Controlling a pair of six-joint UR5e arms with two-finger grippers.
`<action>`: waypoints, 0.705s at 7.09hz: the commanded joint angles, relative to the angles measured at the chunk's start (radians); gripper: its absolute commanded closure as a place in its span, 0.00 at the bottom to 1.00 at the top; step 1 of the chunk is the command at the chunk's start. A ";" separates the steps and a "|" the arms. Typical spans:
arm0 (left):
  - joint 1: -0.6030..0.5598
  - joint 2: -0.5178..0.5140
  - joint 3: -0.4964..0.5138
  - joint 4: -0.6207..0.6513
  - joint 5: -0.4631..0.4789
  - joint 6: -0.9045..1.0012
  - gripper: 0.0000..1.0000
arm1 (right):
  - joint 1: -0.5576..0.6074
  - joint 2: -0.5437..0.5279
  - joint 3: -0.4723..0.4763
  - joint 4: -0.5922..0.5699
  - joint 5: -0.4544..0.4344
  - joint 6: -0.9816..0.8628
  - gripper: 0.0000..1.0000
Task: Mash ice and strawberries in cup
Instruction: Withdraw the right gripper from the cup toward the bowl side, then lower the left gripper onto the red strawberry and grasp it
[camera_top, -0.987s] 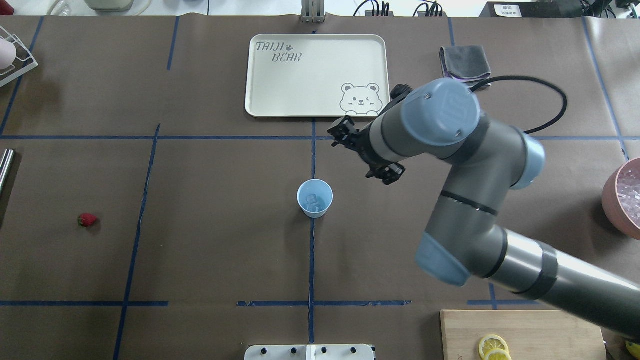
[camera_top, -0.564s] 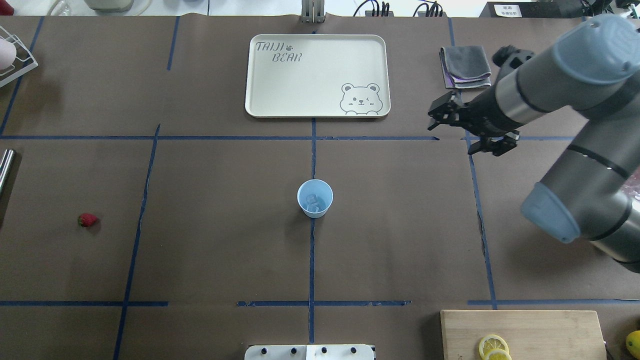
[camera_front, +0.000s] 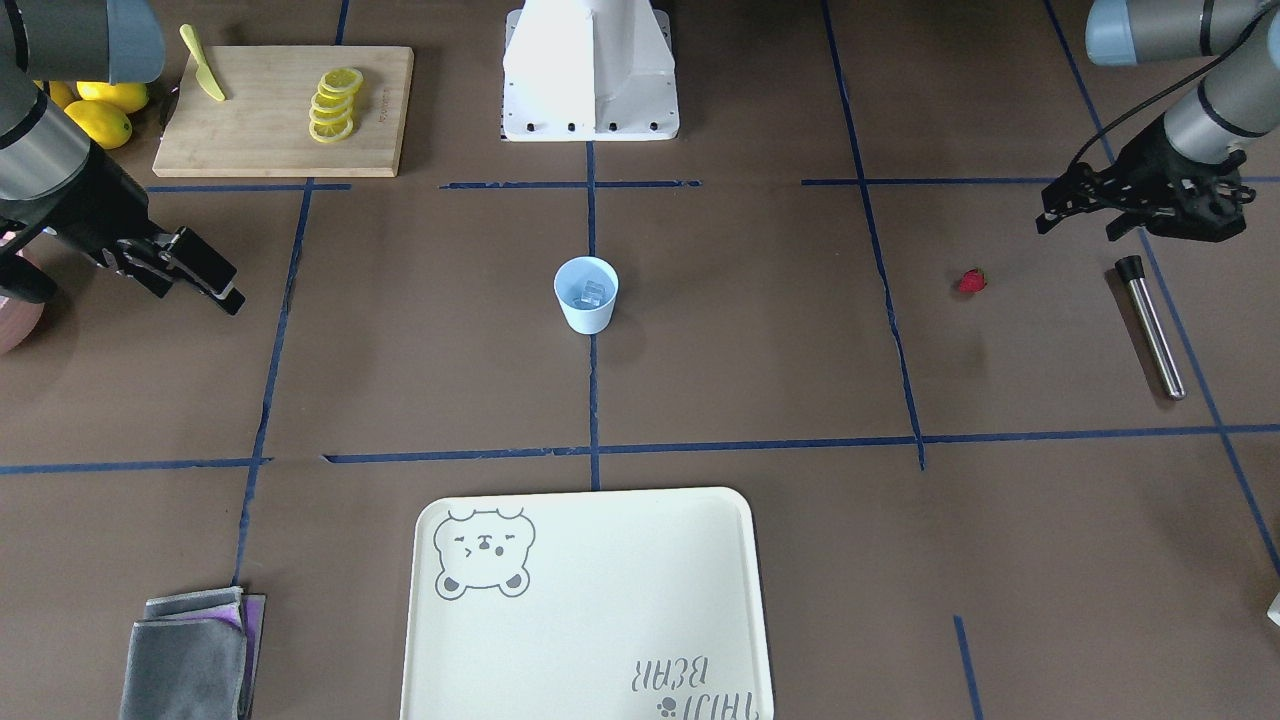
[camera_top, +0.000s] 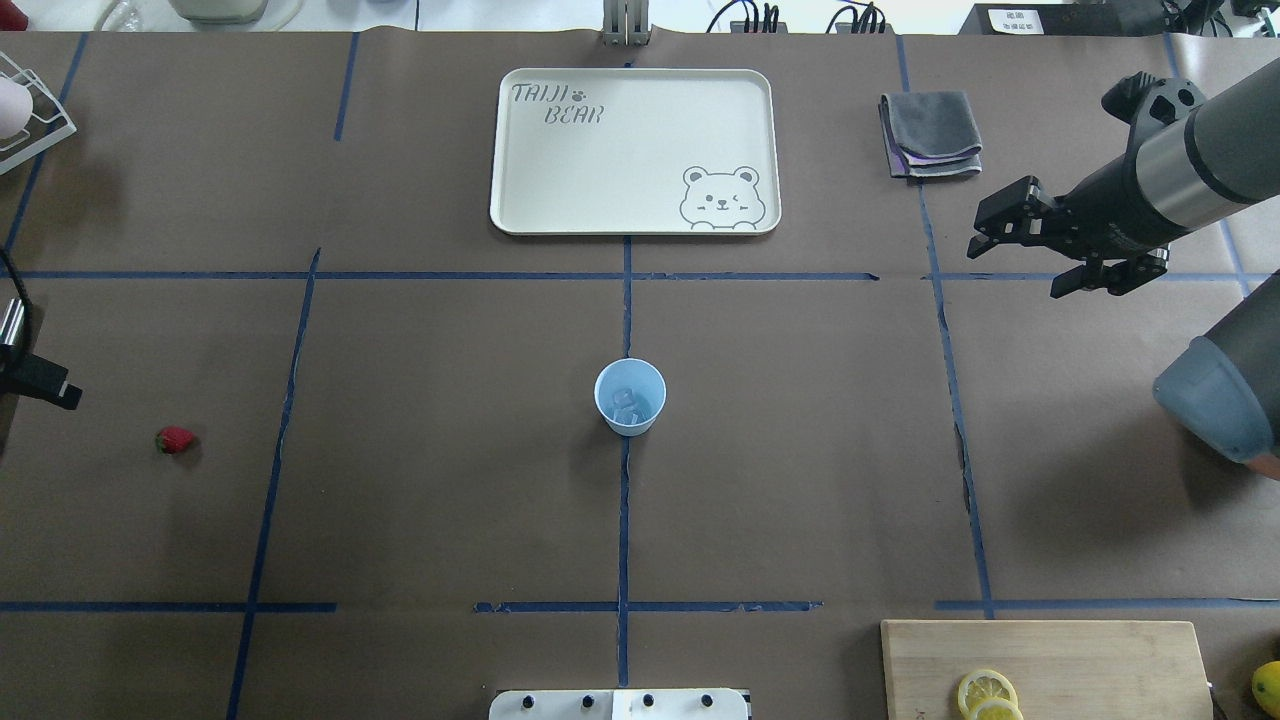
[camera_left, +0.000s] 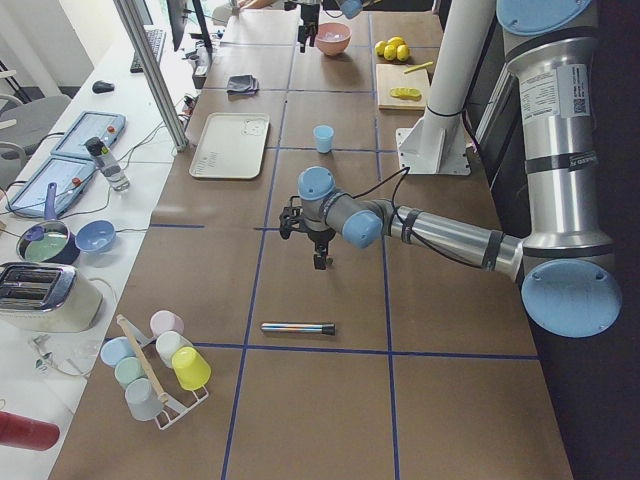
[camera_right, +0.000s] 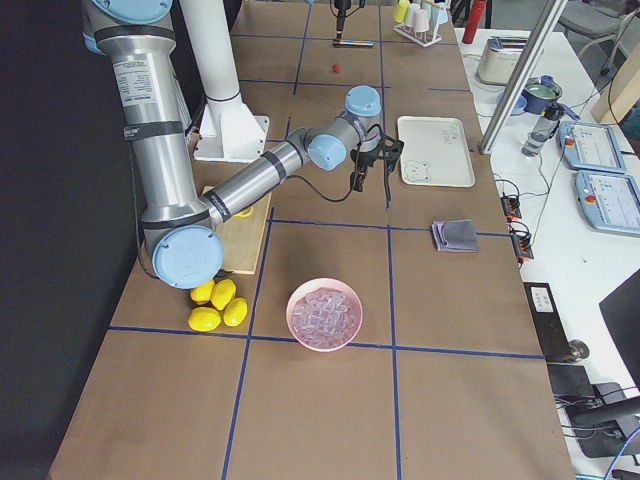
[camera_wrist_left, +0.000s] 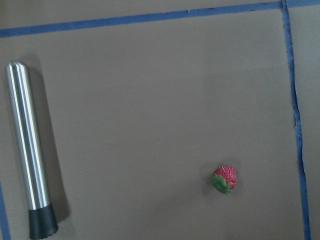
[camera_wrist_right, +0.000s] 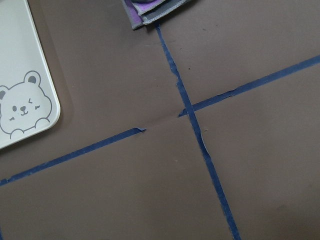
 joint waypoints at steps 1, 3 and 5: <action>0.182 -0.008 0.015 -0.092 0.196 -0.200 0.00 | 0.000 -0.003 -0.001 0.002 -0.005 -0.009 0.00; 0.211 -0.057 0.068 -0.095 0.220 -0.225 0.00 | 0.000 -0.002 0.001 0.002 -0.005 -0.009 0.00; 0.235 -0.060 0.106 -0.156 0.258 -0.256 0.00 | 0.000 0.000 0.001 0.003 -0.005 -0.009 0.00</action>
